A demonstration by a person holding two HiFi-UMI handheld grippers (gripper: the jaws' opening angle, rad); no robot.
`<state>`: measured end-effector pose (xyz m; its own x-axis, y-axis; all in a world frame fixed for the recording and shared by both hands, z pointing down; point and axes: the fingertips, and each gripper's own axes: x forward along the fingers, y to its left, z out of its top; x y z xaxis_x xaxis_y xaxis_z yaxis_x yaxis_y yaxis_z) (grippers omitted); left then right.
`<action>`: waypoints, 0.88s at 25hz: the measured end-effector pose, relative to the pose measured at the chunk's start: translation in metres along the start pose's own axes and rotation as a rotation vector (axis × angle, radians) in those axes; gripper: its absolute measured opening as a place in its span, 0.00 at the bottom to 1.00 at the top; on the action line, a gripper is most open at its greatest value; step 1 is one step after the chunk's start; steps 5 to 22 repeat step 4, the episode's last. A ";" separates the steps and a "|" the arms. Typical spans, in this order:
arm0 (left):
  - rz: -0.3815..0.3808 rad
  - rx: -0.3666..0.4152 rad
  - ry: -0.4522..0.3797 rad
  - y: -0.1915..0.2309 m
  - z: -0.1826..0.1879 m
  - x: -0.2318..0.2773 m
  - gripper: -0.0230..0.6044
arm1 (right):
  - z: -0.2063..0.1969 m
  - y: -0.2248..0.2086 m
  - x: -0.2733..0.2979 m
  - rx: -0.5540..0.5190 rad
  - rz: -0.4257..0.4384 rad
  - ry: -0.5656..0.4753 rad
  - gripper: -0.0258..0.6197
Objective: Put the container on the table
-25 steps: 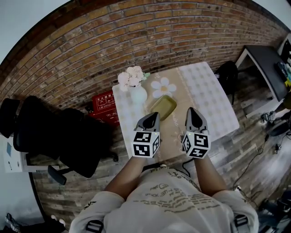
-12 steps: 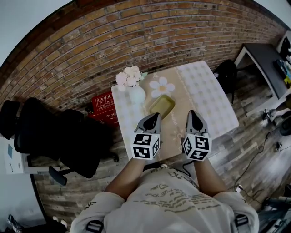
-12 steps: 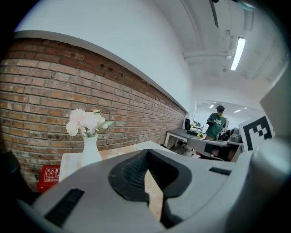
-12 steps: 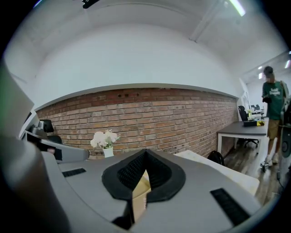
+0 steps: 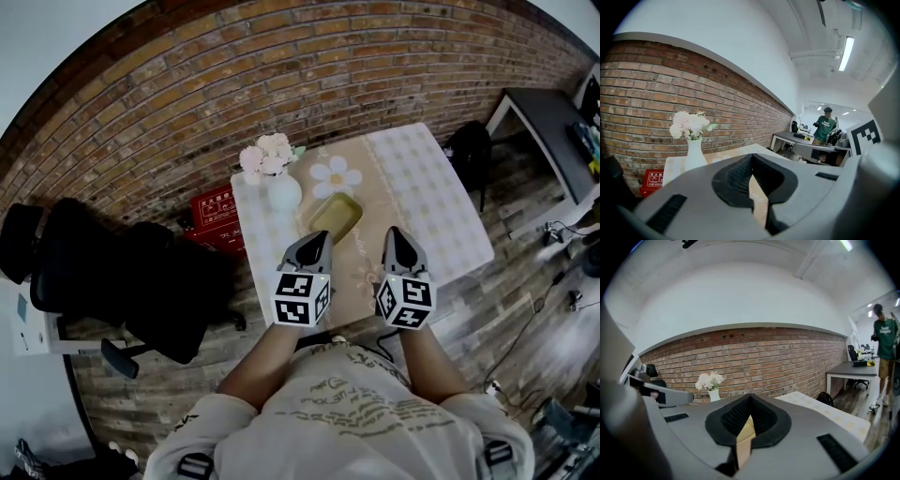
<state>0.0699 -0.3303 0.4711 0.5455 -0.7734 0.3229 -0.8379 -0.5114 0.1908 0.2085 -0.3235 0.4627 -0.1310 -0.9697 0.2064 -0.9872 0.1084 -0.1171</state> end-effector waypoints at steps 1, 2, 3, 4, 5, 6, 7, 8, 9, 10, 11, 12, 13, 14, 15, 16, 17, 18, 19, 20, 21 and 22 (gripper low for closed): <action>0.000 0.000 0.000 0.001 0.000 0.000 0.05 | -0.001 0.001 0.000 0.000 0.002 0.002 0.04; 0.001 0.000 0.000 0.001 0.000 -0.001 0.05 | -0.001 0.001 0.000 0.000 0.003 0.003 0.04; 0.001 0.001 0.000 0.001 0.000 -0.001 0.05 | -0.002 0.002 0.000 0.000 0.004 0.004 0.04; 0.001 0.002 -0.001 0.002 0.001 -0.001 0.05 | -0.002 0.002 0.000 0.000 0.005 0.005 0.04; 0.001 0.002 -0.001 0.002 0.001 -0.001 0.05 | -0.002 0.002 0.000 0.000 0.005 0.005 0.04; 0.001 0.002 -0.001 0.002 0.001 -0.001 0.05 | -0.002 0.002 0.000 0.000 0.005 0.005 0.04; 0.001 0.002 -0.001 0.002 0.001 -0.001 0.05 | -0.002 0.002 0.000 0.000 0.005 0.005 0.04; 0.001 0.002 -0.001 0.002 0.001 -0.001 0.05 | -0.002 0.002 0.000 0.000 0.005 0.005 0.04; 0.001 0.002 -0.001 0.002 0.001 -0.001 0.05 | -0.002 0.002 0.000 0.000 0.005 0.005 0.04; 0.001 0.002 -0.001 0.002 0.001 -0.001 0.05 | -0.002 0.002 0.000 0.000 0.005 0.005 0.04; 0.001 0.002 -0.001 0.002 0.001 -0.001 0.05 | -0.002 0.002 0.000 0.000 0.005 0.005 0.04; 0.001 0.002 -0.001 0.002 0.001 -0.001 0.05 | -0.002 0.002 0.000 0.000 0.005 0.005 0.04; 0.001 0.002 -0.001 0.002 0.001 -0.001 0.05 | -0.002 0.002 0.000 0.000 0.005 0.005 0.04; 0.001 0.002 -0.001 0.002 0.001 -0.001 0.05 | -0.002 0.002 0.000 0.000 0.005 0.005 0.04; 0.001 0.002 -0.001 0.002 0.001 -0.001 0.05 | -0.002 0.002 0.000 0.000 0.005 0.005 0.04; 0.001 0.002 -0.001 0.002 0.001 -0.001 0.05 | -0.002 0.002 0.000 0.000 0.005 0.005 0.04; 0.001 0.002 -0.001 0.002 0.001 -0.001 0.05 | -0.002 0.002 0.000 0.000 0.005 0.005 0.04; 0.001 0.002 -0.001 0.002 0.001 -0.001 0.05 | -0.002 0.002 0.000 0.000 0.005 0.005 0.04; 0.001 0.002 -0.001 0.002 0.001 -0.001 0.05 | -0.002 0.002 0.000 0.000 0.005 0.005 0.04; 0.001 0.002 -0.001 0.002 0.001 -0.001 0.05 | -0.002 0.002 0.000 0.000 0.005 0.005 0.04; 0.001 0.002 -0.001 0.002 0.001 -0.001 0.05 | -0.002 0.002 0.000 0.000 0.005 0.005 0.04; 0.001 0.002 -0.001 0.002 0.001 -0.001 0.05 | -0.002 0.002 0.000 0.000 0.005 0.005 0.04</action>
